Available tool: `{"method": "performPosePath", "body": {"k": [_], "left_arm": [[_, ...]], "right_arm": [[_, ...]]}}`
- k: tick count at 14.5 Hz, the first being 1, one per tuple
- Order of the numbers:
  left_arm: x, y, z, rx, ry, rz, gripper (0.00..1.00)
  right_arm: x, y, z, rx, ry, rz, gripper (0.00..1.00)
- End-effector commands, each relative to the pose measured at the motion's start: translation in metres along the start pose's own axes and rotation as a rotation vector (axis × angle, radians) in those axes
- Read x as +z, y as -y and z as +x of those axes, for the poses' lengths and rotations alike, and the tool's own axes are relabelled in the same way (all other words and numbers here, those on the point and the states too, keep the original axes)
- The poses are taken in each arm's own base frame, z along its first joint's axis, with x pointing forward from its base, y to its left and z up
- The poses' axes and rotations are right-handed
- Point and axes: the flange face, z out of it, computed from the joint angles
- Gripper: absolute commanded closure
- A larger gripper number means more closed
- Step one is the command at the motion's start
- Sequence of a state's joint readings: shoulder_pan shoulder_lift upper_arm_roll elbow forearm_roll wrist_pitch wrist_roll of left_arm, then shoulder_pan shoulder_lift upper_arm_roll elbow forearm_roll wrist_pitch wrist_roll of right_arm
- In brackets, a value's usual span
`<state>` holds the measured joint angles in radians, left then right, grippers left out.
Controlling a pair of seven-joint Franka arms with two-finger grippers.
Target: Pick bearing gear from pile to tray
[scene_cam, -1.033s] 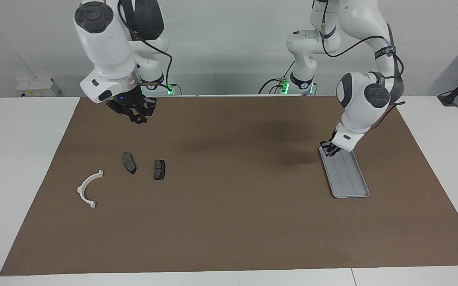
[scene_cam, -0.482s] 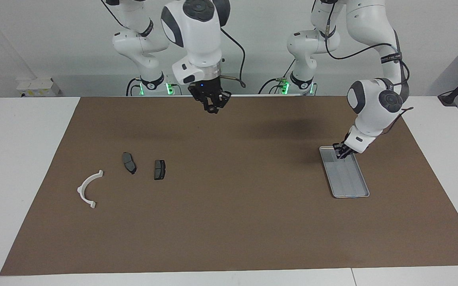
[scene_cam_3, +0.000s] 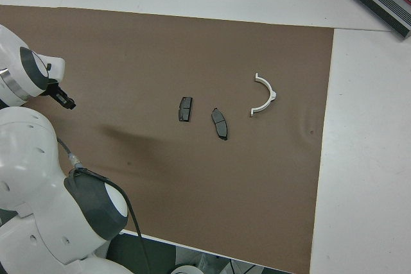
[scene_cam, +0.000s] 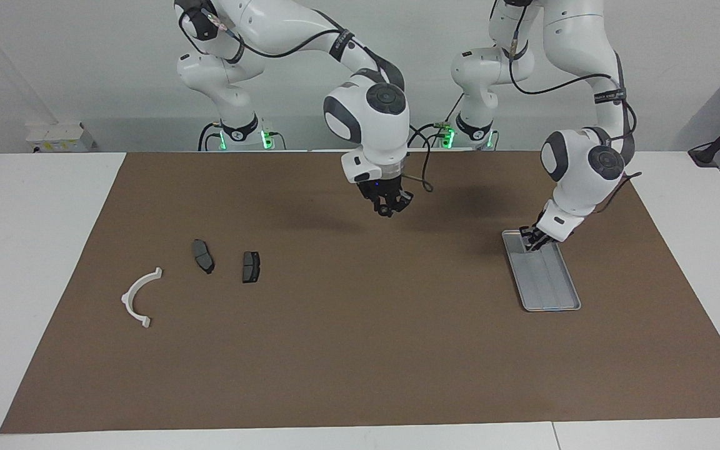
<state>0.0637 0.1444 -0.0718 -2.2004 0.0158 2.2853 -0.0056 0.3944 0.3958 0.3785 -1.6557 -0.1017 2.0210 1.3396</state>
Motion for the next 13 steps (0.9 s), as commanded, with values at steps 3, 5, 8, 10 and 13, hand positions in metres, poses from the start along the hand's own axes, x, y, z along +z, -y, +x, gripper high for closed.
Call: {"method": "performPosePath", "body": {"k": [3,5,8,10,13], "left_arm": [[0.013,0.000,-0.007,0.004,-0.021,-0.011,0.81],[0.014,0.000,-0.007,0.004,-0.017,-0.011,0.65],[0.009,0.001,-0.003,0.005,-0.021,-0.011,0.09],[-0.001,0.000,0.003,0.004,-0.023,-0.013,0.09],[-0.035,-0.024,0.022,-0.029,-0.018,-0.075,0.09]], "right_arm": [[0.075,0.019,-0.018,0.047,-0.108,-0.016,1.00],[0.086,0.022,-0.018,0.047,-0.100,-0.003,1.00],[0.090,0.022,-0.017,0.048,-0.100,0.000,1.00],[0.091,0.022,-0.016,0.048,-0.100,0.004,1.00],[0.091,0.022,-0.015,0.050,-0.102,0.006,0.94]]}}
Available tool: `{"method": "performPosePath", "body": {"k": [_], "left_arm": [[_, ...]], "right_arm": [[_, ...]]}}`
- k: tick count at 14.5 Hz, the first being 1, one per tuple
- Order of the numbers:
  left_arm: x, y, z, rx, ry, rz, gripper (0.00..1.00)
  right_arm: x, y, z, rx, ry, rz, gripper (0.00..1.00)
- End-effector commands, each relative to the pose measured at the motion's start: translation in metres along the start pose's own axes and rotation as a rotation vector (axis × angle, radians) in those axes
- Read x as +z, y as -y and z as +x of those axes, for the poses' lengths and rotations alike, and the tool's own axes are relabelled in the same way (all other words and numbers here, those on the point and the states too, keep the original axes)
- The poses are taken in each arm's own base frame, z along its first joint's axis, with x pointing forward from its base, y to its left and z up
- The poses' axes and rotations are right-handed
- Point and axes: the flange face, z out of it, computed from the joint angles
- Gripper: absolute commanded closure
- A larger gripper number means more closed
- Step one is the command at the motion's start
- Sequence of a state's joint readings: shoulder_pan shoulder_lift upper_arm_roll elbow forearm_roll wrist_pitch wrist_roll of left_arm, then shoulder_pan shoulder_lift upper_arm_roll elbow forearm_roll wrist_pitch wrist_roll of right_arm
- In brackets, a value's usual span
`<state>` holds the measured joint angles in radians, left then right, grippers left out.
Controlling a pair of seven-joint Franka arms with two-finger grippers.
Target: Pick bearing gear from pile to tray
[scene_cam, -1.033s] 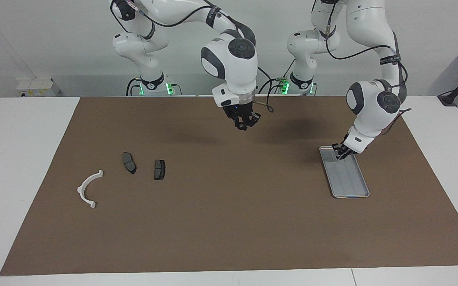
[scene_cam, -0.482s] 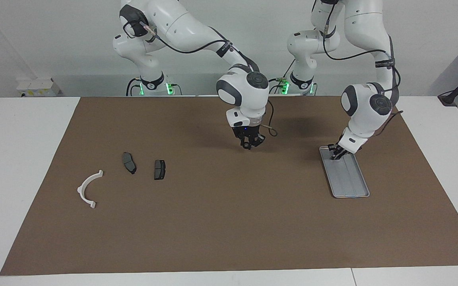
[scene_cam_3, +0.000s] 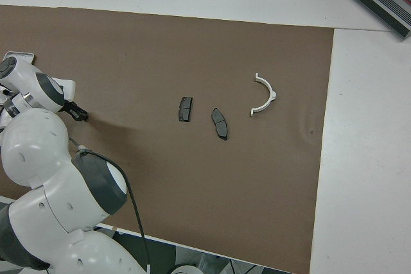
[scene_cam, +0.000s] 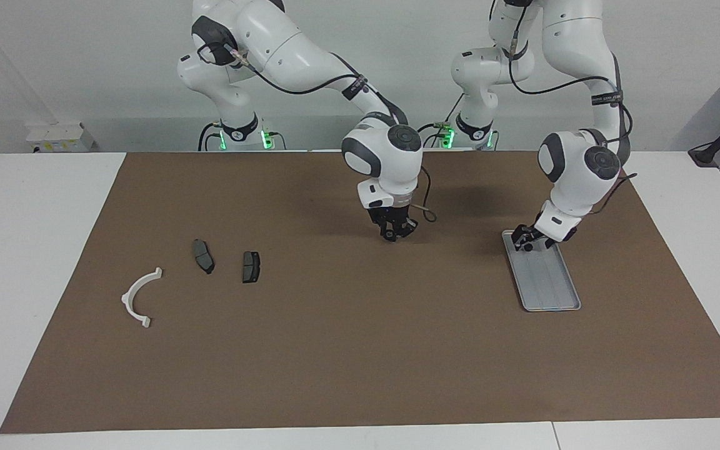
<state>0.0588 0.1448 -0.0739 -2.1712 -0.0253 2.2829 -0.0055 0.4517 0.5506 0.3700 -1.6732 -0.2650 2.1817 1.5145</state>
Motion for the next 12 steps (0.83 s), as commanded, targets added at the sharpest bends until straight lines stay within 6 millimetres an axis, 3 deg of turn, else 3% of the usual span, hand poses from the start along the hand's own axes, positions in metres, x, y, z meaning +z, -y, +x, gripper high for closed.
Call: {"method": "performPosePath", "body": {"k": [1,2,3,6,8,12], "left_arm": [[-0.024,-0.025,0.015,-0.041,0.004,-0.049,0.09],[-0.025,-0.028,0.016,-0.065,-0.001,-0.051,0.08],[-0.025,-0.040,0.015,-0.067,-0.004,-0.050,0.06],[-0.025,-0.047,0.015,-0.097,-0.004,-0.050,0.00],[-0.024,-0.087,0.010,-0.127,-0.003,-0.048,0.00],[-0.020,-0.128,0.001,-0.161,-0.008,-0.047,0.00]], "right_arm": [[-0.003,0.000,0.003,0.011,-0.025,0.012,0.28],[-0.004,-0.001,0.003,0.011,-0.028,0.005,0.00],[-0.006,-0.001,0.005,0.013,-0.028,0.002,0.00],[-0.011,-0.001,0.010,0.020,-0.031,-0.010,0.00],[-0.029,0.002,0.027,0.029,-0.039,-0.009,0.00],[-0.053,-0.019,0.102,-0.002,-0.044,0.018,0.00]]}}
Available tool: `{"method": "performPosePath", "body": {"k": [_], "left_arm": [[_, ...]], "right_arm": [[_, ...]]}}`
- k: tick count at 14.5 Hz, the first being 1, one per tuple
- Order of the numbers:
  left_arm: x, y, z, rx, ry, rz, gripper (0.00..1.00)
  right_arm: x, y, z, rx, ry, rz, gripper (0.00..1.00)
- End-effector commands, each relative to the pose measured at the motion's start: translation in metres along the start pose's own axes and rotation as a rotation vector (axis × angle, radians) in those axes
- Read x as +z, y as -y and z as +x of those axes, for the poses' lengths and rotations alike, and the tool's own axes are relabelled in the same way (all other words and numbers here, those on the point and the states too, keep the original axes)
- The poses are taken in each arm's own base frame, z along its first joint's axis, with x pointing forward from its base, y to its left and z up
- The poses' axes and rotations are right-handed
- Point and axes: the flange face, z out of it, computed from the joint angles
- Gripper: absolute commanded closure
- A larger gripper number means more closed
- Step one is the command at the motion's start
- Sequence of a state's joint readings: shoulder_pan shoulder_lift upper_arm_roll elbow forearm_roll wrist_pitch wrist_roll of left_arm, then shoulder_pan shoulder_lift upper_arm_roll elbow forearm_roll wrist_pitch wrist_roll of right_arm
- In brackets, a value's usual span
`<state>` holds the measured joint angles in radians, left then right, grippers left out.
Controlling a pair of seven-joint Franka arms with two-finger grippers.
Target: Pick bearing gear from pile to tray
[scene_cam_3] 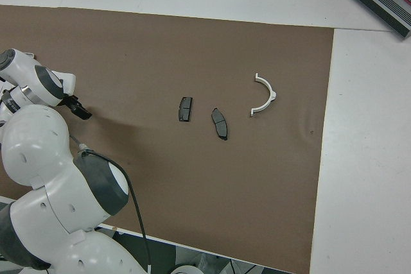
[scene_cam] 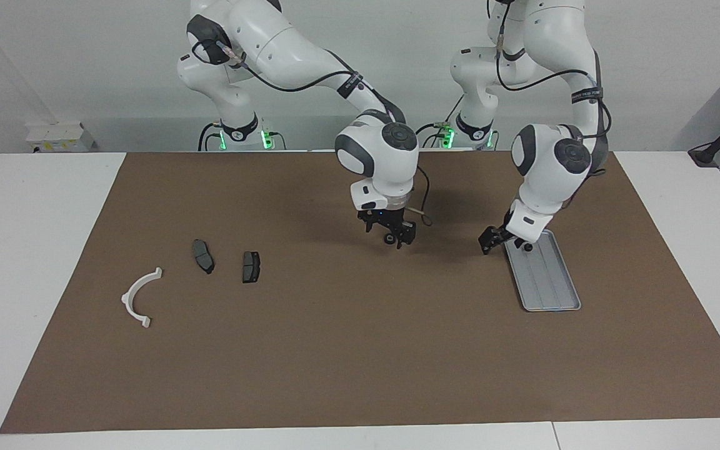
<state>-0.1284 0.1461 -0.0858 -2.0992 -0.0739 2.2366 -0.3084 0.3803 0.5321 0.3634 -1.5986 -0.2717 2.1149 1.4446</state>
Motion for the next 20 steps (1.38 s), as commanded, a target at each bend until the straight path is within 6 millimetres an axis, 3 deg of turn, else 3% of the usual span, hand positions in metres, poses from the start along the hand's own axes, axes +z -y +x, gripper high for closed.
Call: {"method": "performPosePath", "body": {"k": [1,3,6,8,9,12,15,17,20], "left_arm": [[0.004,-0.020,-0.005,-0.038,-0.005,-0.010,0.00],[0.005,-0.051,-0.018,-0.048,-0.008,-0.006,0.00],[0.015,-0.122,-0.048,-0.151,-0.067,0.019,0.00],[0.036,-0.171,-0.074,-0.187,-0.066,0.021,0.00],[0.044,-0.191,-0.074,-0.215,-0.069,0.017,0.00],[0.051,-0.211,-0.084,-0.231,-0.067,0.014,0.00],[0.067,-0.224,-0.100,-0.237,-0.063,0.019,0.00],[0.068,-0.227,-0.105,-0.256,-0.057,0.028,0.04],[0.074,-0.229,-0.116,-0.249,-0.048,0.038,0.09]], "right_arm": [[-0.018,-0.020,0.055,-0.045,-0.015,0.005,0.00],[-0.022,-0.032,0.077,-0.085,-0.017,-0.010,0.00],[-0.026,-0.045,0.099,-0.151,-0.013,-0.029,0.00],[-0.026,-0.053,0.115,-0.180,-0.006,-0.027,0.00],[-0.026,-0.057,0.123,-0.203,-0.001,-0.026,0.00],[-0.030,-0.073,0.147,-0.251,0.014,-0.026,0.00],[-0.057,-0.098,0.170,-0.374,0.010,0.000,0.00],[-0.068,-0.125,0.190,-0.469,0.021,0.006,0.00],[-0.102,-0.168,0.222,-0.582,0.037,0.012,0.00]]}}
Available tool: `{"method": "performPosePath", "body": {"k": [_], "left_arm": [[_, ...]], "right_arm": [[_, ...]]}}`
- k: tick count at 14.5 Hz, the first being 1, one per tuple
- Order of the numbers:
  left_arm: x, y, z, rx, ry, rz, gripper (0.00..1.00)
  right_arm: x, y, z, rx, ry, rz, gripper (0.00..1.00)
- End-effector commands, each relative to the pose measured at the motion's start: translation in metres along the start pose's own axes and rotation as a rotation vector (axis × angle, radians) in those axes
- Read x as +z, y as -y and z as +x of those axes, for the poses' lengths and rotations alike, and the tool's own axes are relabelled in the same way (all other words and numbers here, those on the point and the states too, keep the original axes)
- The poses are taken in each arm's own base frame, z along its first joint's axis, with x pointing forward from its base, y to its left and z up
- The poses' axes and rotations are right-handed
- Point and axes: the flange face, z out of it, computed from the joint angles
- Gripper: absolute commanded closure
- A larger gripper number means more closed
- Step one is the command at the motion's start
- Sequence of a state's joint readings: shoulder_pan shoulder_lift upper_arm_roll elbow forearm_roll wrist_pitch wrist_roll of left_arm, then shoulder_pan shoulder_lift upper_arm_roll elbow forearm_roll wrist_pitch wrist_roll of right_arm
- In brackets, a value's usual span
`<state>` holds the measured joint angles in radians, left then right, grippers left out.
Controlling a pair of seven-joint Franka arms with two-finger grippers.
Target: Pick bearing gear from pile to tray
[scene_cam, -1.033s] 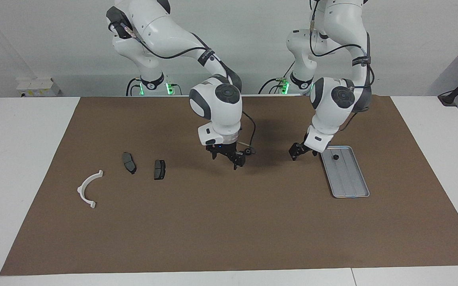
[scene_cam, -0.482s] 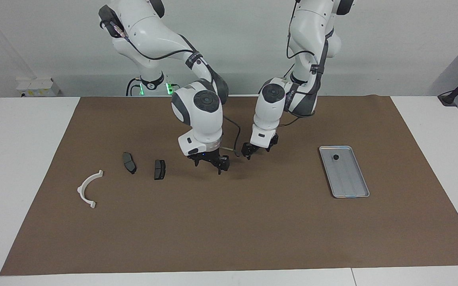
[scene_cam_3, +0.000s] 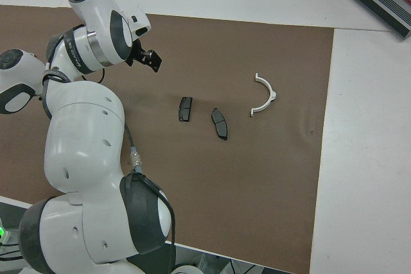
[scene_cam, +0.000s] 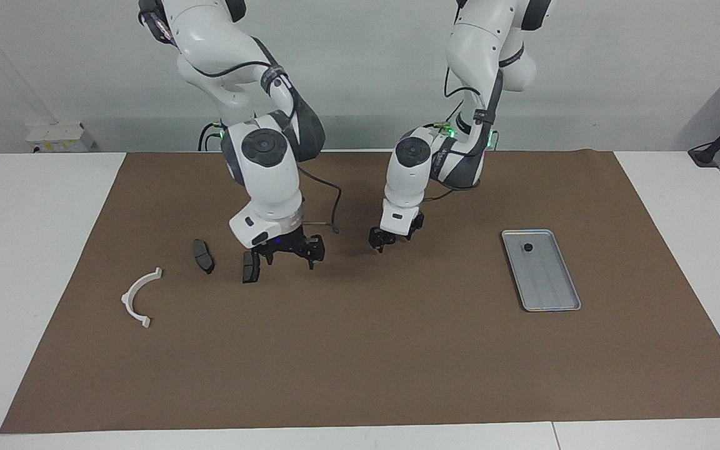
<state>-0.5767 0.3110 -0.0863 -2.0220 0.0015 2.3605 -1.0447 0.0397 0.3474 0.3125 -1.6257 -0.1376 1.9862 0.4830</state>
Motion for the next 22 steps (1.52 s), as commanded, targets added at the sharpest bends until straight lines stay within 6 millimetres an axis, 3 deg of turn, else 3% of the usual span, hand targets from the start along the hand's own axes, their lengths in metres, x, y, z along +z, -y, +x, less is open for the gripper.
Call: {"method": "performPosePath", "body": {"k": [1,4,6,10,14,15,18,19,20,21,22], "left_arm": [[0.007,0.002,-0.009,-0.001,-0.011,0.021,0.11],[0.010,0.004,-0.015,0.004,-0.007,0.027,0.13],[0.012,0.003,-0.020,0.001,-0.007,0.027,0.21],[0.012,0.002,-0.022,0.003,-0.006,0.027,0.25],[0.014,0.004,-0.023,-0.004,-0.005,0.030,0.30],[0.014,0.004,-0.023,-0.004,-0.005,0.030,0.39],[0.014,0.005,-0.020,-0.008,-0.003,0.034,0.86],[0.011,0.006,-0.015,-0.013,-0.003,0.036,0.96],[0.007,0.008,-0.010,-0.016,-0.003,0.039,0.98],[-0.009,0.016,0.000,-0.021,-0.009,0.039,0.98],[-0.031,0.040,0.027,0.001,-0.008,0.047,0.98]], "right_arm": [[-0.033,-0.052,-0.008,-0.094,0.018,0.013,0.00],[-0.069,-0.103,-0.017,-0.159,0.026,0.018,0.00],[-0.092,-0.127,-0.026,-0.190,0.037,0.005,0.00],[-0.138,-0.172,-0.043,-0.227,0.027,-0.003,0.00],[-0.181,-0.182,-0.069,-0.214,0.029,-0.003,0.00],[-0.189,-0.184,-0.075,-0.210,0.040,-0.003,0.00],[-0.195,-0.188,-0.085,-0.201,0.083,-0.005,0.00],[-0.194,-0.189,-0.085,-0.196,0.086,-0.003,0.00],[-0.193,-0.189,-0.084,-0.188,0.090,0.019,0.00],[-0.191,-0.187,-0.083,-0.167,0.091,0.046,0.00],[-0.191,-0.186,-0.083,-0.156,0.092,0.046,0.00]]}}
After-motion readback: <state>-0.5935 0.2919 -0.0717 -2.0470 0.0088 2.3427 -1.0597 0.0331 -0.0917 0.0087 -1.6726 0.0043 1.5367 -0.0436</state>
